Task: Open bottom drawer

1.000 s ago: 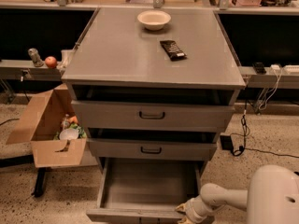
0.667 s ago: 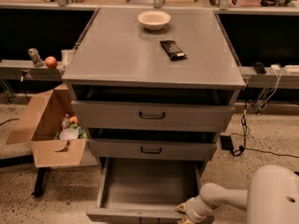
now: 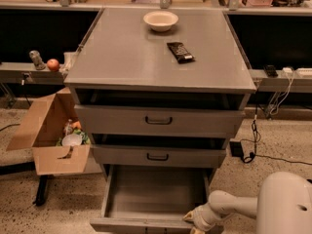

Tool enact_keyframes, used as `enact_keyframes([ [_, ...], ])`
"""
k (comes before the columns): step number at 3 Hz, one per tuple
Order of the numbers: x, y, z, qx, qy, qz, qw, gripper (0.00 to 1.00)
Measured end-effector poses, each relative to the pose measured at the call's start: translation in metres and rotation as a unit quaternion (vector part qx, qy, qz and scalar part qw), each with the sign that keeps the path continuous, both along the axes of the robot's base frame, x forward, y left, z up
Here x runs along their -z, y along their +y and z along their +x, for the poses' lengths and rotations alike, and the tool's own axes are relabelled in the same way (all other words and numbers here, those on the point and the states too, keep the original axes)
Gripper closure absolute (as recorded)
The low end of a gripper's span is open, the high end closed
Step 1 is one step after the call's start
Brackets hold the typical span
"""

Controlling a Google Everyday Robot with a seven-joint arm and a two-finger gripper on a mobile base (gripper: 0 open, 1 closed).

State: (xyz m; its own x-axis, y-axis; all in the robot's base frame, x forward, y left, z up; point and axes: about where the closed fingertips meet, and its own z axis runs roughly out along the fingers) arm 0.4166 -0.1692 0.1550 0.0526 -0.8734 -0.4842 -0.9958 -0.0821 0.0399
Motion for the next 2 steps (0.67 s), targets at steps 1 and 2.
enact_keyframes([
  [1, 0.0, 0.0, 0.0, 0.0, 0.0, 0.0, 1.0, 0.0],
  [2, 0.0, 0.0, 0.0, 0.0, 0.0, 0.0, 1.0, 0.0],
])
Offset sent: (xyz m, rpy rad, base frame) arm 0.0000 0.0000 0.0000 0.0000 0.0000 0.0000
